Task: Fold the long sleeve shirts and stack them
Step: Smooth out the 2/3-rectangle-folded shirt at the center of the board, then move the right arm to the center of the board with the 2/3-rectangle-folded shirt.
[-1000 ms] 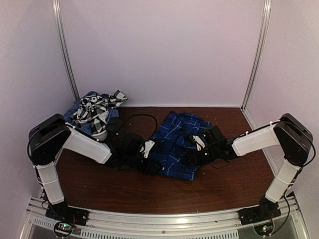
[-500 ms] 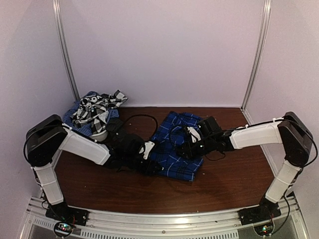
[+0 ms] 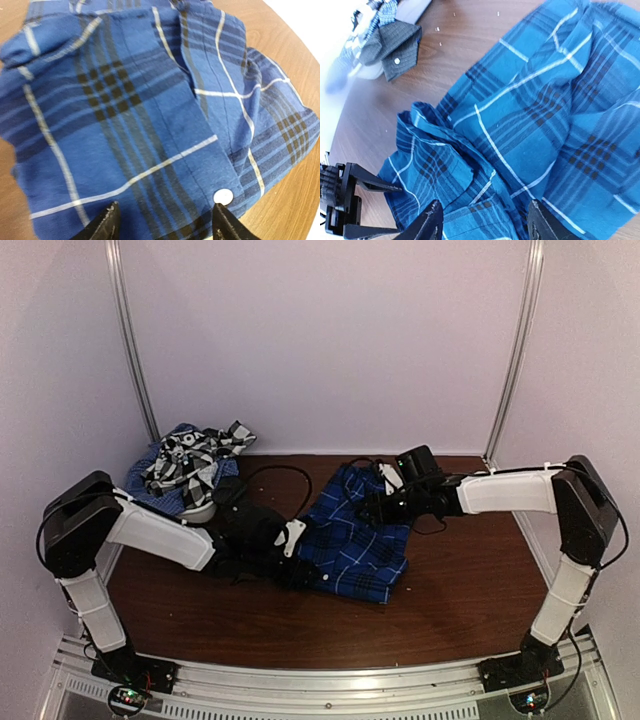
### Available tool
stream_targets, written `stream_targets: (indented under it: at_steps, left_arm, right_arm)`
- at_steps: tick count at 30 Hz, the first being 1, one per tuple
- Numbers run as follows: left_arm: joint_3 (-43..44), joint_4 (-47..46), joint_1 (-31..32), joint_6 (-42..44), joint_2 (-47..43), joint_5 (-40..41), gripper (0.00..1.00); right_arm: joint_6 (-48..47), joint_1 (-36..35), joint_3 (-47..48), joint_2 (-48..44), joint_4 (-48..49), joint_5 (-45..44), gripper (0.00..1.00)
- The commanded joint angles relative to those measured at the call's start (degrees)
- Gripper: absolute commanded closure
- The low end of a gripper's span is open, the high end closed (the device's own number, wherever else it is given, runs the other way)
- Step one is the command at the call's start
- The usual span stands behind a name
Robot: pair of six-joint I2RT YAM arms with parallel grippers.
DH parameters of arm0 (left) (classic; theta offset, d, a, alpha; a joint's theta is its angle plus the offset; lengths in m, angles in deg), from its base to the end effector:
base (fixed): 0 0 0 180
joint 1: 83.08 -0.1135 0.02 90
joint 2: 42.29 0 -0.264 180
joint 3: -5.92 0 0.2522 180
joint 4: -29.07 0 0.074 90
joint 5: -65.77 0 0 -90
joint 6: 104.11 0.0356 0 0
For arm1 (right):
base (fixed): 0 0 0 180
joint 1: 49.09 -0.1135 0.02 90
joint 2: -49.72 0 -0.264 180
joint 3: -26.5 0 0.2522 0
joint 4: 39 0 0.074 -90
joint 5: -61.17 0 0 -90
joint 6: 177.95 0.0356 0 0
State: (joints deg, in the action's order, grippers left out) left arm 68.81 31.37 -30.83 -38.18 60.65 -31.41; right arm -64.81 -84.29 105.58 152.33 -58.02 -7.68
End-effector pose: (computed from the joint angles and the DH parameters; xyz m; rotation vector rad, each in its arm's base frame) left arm 0.2126 -0.2818 0.1349 0.6612 2.3559 -0.7880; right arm 0.3095 0.2341 0.1980 -0.4542 2.3989 0.9179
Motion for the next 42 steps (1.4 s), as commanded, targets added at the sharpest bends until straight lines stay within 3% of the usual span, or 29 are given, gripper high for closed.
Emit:
stream_targets:
  at_steps: [1, 3, 7, 11, 15, 20, 33, 42]
  left_arm:
    - [0.9, 1.9, 0.2, 1.1, -4.9, 6.0, 0.34]
    - [1.9, 3.7, 0.3, 1.2, -7.0, 10.0, 0.32]
    - [3.1, 8.4, 0.3, 0.8, -13.0, 17.2, 0.16]
    - [3.2, 13.3, 0.2, 0.4, -19.6, 24.0, 0.03]
    - [4.2, 17.6, -0.5, 0.5, -25.0, 26.1, 0.02]
    - [6.7, 23.3, -2.4, -0.3, -28.1, 27.0, 0.02]
    - [6.3, 25.6, -2.9, -0.8, -25.3, 26.1, 0.02]
    - [6.2, 25.6, -2.9, 1.8, -24.8, 25.1, 0.02]
  right_arm:
    - [-2.4, -0.3, -0.2, -5.9, -4.2, -2.9, 0.41]
    - [-2.8, -1.2, -3.1, -9.7, -5.0, -3.8, 0.4]
    - [-3.9, -5.7, -9.4, -17.3, -8.1, -7.6, 0.34]
    - [-5.1, -13.1, -12.7, -23.3, -12.4, -14.0, 0.19]
    - [-6.4, -19.2, -13.1, -24.7, -16.3, -19.1, 0.12]
    - [-9.1, -24.4, -12.3, -21.8, -16.6, -20.0, 0.13]
    - [-10.2, -25.5, -16.4, -8.3, -8.2, -16.1, 0.21]
    - [-10.3, -28.5, -15.6, -8.4, -13.8, -25.7, 0.21]
